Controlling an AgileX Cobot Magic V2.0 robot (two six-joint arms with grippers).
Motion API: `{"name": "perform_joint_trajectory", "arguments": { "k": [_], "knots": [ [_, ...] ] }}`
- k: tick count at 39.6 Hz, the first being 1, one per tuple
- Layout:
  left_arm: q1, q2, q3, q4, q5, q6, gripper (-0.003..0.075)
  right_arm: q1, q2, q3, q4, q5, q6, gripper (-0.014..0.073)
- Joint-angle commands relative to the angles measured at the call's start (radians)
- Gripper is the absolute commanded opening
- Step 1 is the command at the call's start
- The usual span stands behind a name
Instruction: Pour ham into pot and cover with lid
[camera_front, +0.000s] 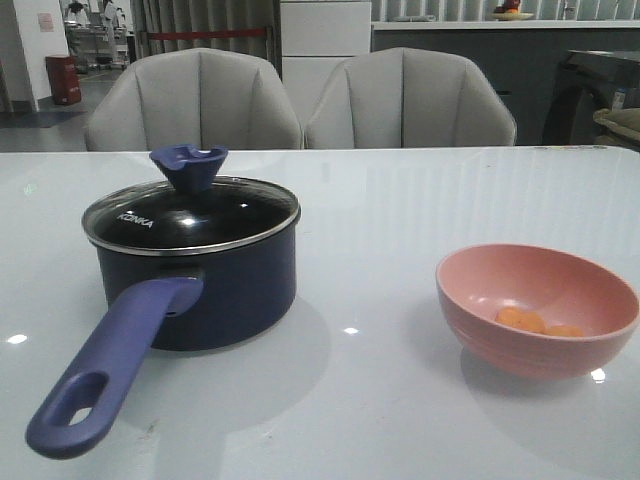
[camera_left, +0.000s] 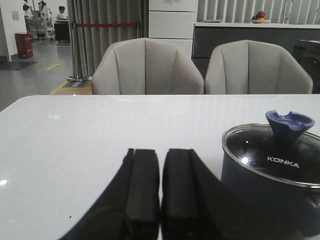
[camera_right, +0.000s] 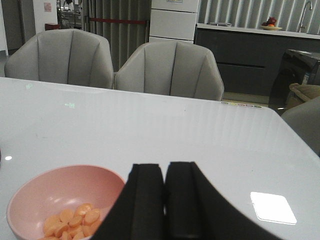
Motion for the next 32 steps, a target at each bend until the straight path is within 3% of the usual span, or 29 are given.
{"name": "perform_joint_trajectory", "arguments": {
  "k": [1, 22, 32],
  "knots": [
    [0.000, -0.023, 0.031, -0.009, -0.074, -0.002, 0.0115, -0.003, -0.020, 0.002, -0.002, -0.075, 0.000, 0.0148],
    [0.000, -0.023, 0.031, -0.009, -0.076, -0.002, 0.0115, -0.003, -0.020, 0.002, -0.002, -0.075, 0.000, 0.0148],
    [0.000, -0.023, 0.031, -0.009, -0.142, -0.002, 0.0115, -0.003, -0.020, 0.002, -0.002, -0.075, 0.000, 0.0148]
  ]
}}
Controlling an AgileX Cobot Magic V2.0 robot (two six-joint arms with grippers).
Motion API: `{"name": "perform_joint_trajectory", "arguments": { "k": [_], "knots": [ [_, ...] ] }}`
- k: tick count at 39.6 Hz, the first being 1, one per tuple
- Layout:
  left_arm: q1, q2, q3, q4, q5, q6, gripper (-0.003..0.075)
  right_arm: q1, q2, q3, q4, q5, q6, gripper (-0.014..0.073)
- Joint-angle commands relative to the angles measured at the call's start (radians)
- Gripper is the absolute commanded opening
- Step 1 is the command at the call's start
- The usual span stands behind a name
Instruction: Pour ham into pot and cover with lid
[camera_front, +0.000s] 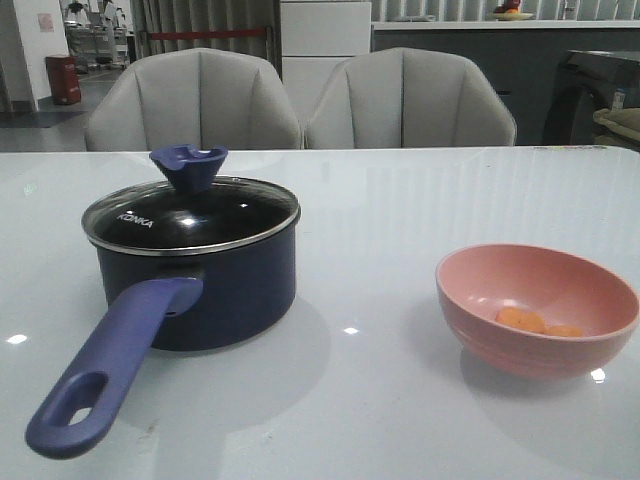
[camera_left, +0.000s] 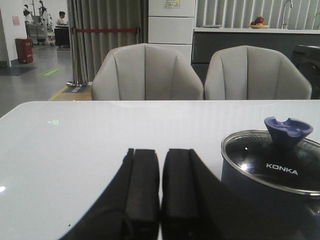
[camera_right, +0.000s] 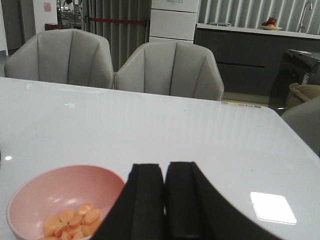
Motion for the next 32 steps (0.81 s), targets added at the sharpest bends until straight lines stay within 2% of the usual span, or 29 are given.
{"name": "perform_joint_trajectory", "arguments": {
  "k": [1, 8, 11, 19, 32],
  "knots": [
    [0.000, -0.023, 0.031, -0.009, -0.140, -0.002, 0.0115, -0.003, -0.020, 0.002, -0.002, -0.075, 0.000, 0.0148],
    [0.000, -0.023, 0.025, -0.009, -0.330, -0.002, 0.0115, -0.003, -0.020, 0.002, -0.002, -0.075, 0.000, 0.0148],
    [0.000, -0.017, -0.003, -0.009, -0.343, -0.002, 0.0115, -0.003, -0.020, 0.002, -0.002, -0.075, 0.000, 0.0148],
    [-0.002, 0.043, -0.191, -0.007, -0.056, -0.002, 0.0115, -0.003, -0.020, 0.002, -0.002, -0.075, 0.000, 0.0148],
    [-0.002, 0.268, -0.474, 0.007, 0.255, -0.002, 0.0115, -0.003, -0.020, 0.002, -0.002, -0.075, 0.000, 0.0148]
  ]
}}
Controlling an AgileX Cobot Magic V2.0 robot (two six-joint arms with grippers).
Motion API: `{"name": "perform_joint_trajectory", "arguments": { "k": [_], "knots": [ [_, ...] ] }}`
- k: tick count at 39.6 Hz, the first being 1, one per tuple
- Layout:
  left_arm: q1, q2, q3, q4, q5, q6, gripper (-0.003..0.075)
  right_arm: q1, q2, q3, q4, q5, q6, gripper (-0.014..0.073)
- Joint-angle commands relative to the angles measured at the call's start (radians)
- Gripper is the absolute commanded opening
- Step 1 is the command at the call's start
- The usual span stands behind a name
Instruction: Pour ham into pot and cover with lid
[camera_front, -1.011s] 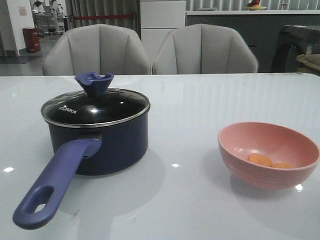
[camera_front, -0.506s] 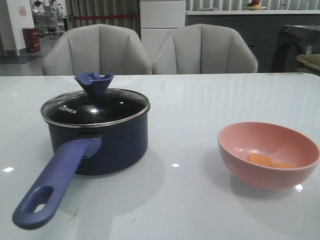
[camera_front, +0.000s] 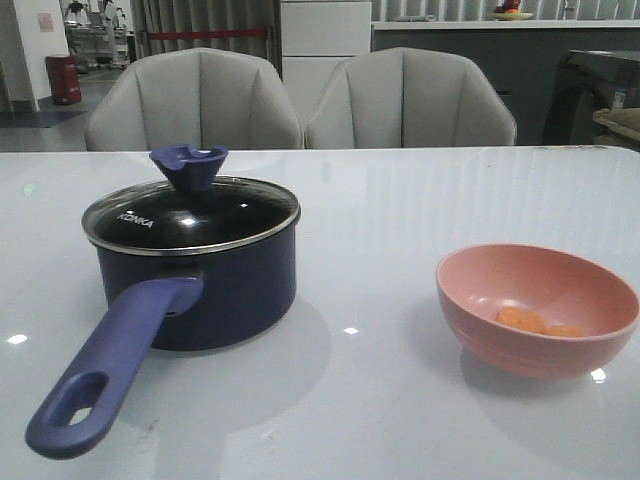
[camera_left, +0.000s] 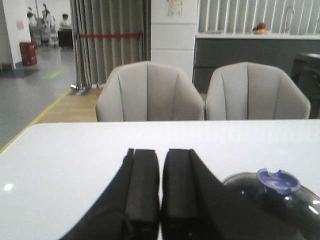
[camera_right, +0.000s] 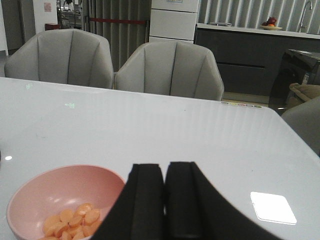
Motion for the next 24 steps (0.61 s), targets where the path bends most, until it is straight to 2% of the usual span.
{"name": "perform_joint_trajectory", "arguments": {
  "k": [1, 8, 24],
  "knots": [
    [-0.002, 0.076, -0.087, 0.000, 0.035, -0.002, 0.0115, -0.003, -0.020, 0.002, -0.002, -0.075, 0.000, 0.0148],
    [-0.002, 0.157, -0.109, -0.039, 0.110, -0.002, 0.0115, -0.003, -0.020, 0.002, -0.002, -0.075, 0.000, 0.0148],
    [-0.006, 0.186, -0.109, -0.037, 0.129, -0.002, 0.0118, -0.003, -0.020, 0.002, -0.002, -0.075, 0.000, 0.0148]
  ]
}}
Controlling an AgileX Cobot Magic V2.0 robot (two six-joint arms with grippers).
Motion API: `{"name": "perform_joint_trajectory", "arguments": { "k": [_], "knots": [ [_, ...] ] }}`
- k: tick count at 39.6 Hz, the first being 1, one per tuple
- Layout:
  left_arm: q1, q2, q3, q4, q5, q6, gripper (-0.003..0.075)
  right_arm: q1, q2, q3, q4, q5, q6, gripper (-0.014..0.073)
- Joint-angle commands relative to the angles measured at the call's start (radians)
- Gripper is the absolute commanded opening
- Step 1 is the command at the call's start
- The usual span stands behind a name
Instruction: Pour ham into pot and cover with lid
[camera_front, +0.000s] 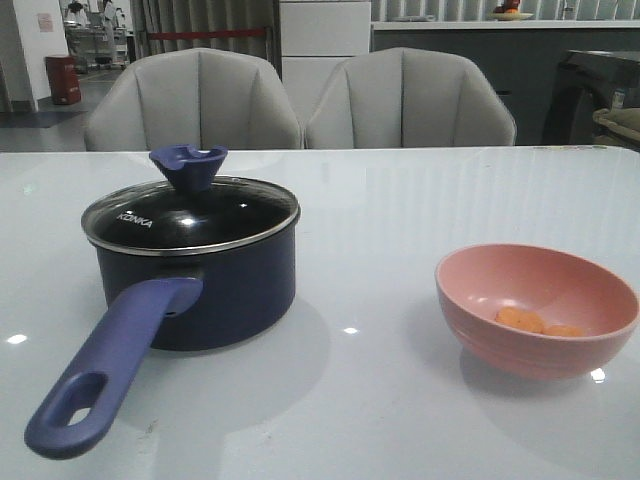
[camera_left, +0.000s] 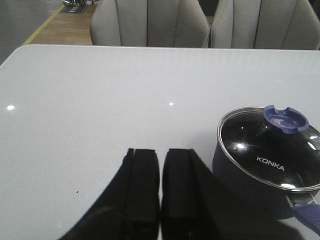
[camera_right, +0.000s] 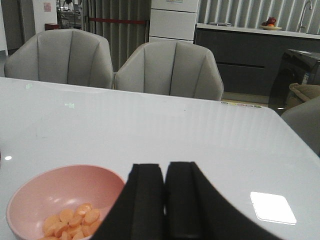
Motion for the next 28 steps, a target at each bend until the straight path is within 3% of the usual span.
{"name": "perform_joint_trajectory", "arguments": {
  "k": [1, 7, 16, 19, 28],
  "knots": [
    [-0.006, 0.014, -0.035, -0.001, -0.057, -0.002, 0.0122, -0.003, -0.020, 0.002, -0.002, -0.075, 0.000, 0.0148],
    [-0.025, 0.014, -0.035, 0.007, -0.054, -0.002, 0.0221, -0.003, -0.020, 0.002, -0.002, -0.075, 0.000, 0.0148],
    [-0.036, 0.014, -0.035, 0.054, -0.024, -0.002, 0.0524, -0.003, -0.020, 0.002, -0.002, -0.075, 0.000, 0.0148],
    [-0.036, 0.014, -0.035, 0.054, -0.032, -0.002, 0.0555, -0.003, -0.020, 0.002, -0.002, -0.075, 0.000, 0.0148],
    [-0.036, 0.016, -0.035, 0.016, -0.056, -0.002, 0.0555, -0.003, -0.020, 0.002, -0.002, -0.075, 0.000, 0.0148]
  ]
}}
